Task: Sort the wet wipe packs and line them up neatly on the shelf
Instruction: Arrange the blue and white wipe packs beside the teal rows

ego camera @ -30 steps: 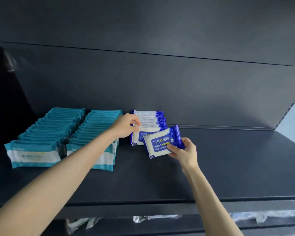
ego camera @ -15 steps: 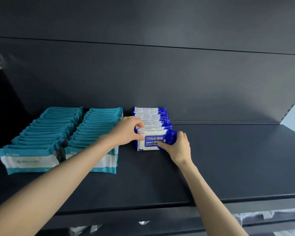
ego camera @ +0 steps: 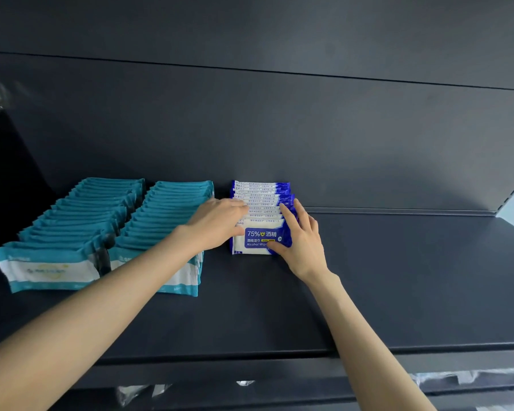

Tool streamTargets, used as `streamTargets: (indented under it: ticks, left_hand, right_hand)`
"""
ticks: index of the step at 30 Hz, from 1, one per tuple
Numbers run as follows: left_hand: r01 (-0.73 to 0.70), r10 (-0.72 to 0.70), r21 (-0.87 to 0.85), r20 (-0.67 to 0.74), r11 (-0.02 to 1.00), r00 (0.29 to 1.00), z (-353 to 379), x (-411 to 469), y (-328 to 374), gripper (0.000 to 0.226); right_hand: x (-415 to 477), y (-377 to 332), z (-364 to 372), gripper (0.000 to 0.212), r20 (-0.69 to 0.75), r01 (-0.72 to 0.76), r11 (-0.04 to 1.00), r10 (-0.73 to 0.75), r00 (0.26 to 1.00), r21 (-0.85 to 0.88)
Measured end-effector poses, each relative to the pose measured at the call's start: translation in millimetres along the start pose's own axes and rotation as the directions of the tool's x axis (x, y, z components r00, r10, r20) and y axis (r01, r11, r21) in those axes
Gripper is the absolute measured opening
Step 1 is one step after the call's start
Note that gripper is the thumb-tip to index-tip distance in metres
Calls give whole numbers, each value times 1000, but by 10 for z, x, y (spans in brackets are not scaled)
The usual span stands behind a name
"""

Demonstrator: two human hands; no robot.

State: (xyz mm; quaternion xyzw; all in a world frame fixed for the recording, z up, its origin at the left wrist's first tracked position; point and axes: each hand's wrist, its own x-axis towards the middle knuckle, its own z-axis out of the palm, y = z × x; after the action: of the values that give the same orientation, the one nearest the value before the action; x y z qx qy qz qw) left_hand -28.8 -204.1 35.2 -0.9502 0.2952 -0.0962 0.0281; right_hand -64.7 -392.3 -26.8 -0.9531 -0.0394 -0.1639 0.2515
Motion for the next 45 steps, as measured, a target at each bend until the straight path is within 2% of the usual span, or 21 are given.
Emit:
streamTargets:
  ticks: [10,15,17,22,26,31,35,38,42,45]
  left_hand:
    - [50,-52,52,40,997,998,15,12,57,40]
    - [98,-101,56,40,994,994,-45,-69,145,42]
    - [131,-131,47,13,990,991,-86,-124,185,42]
    - [166,-187,-136,-162,977,969,-311,-346,389,40]
    - [142,-244,-300,-336,943,910,-483,-655,666,38]
    - [-45,-205,-425,-523,904,827,-429,-1214,1053,33]
    - [-123,-175,-532,-475,838,863,-192,-1752,1415,41]
    - [-192,-90,-592,-413,783,906,58,-2153,1719,41]
    - [-193,21,-677,-253,710,967,378,-2687,2165,42]
    - [-166,112,-712,-122,682,986,548,-3060,2499,42]
  right_hand:
    - [23,-13,-3,76,35,10,990,-5,999,-138]
    - [20,-48,-105,77,82,18,988,-6,997,-152]
    - [-15,-84,-187,72,54,29,991,-22,998,-131]
    - [-284,-203,-548,47,-116,70,997,-74,991,-42]
    - [-638,-285,-801,33,-263,100,995,-99,960,-11]
    - [-1333,-350,-941,26,-433,71,997,-78,898,-32]
    - [-2152,-379,-931,33,-474,-17,999,-2,880,-35]
    - [-2848,-374,-862,27,-457,-153,987,116,882,-45]
    - [-3813,-355,-743,28,-399,-326,944,279,874,-53]
    - [-4555,-361,-678,24,-347,-455,887,402,847,-84]
